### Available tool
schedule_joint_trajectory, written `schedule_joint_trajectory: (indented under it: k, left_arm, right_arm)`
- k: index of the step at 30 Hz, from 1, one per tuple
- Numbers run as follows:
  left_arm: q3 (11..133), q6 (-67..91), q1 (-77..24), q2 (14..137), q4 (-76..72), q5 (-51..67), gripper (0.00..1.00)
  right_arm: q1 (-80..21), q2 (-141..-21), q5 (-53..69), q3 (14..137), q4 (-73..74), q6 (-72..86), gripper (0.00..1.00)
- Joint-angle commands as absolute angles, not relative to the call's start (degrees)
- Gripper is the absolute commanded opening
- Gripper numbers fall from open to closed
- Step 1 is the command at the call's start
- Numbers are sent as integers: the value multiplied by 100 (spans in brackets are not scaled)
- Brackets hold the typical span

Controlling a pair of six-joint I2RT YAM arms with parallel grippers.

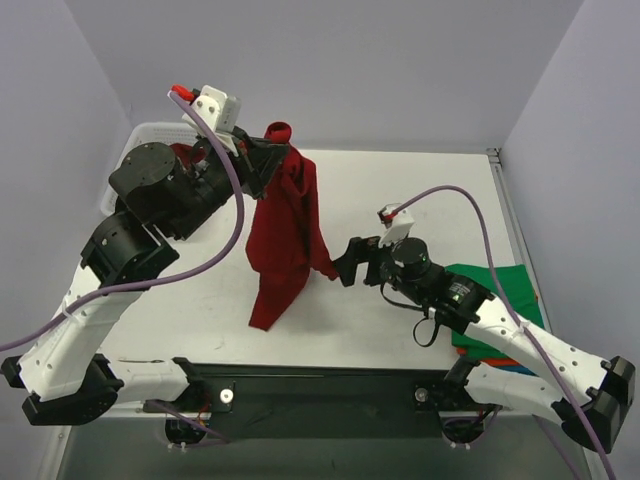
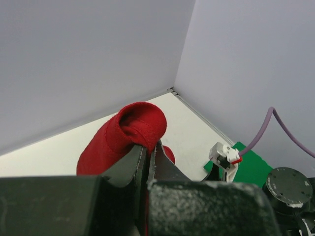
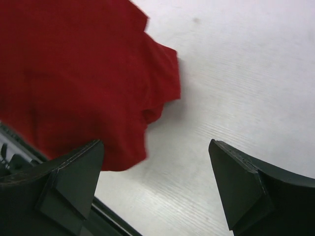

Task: Fold and stack the t-shirts
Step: Move the tshirt to the center of the board

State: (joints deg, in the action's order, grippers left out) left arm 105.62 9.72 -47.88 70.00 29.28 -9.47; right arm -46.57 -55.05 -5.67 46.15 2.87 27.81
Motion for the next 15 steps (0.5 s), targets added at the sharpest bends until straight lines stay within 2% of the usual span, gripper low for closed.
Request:
schedule_joint_trajectory:
  k: [1,15]
  left_arm:
    - [10626,826,-4764,6812,2417,-800,0]
    - [10494,809,-4755,6487,2558,-853,0]
  right_arm:
    - [-5263,-5668,-736,4781,-658,2391,92]
    - [-5782,-5669,-861,4930,-1380,2241,90]
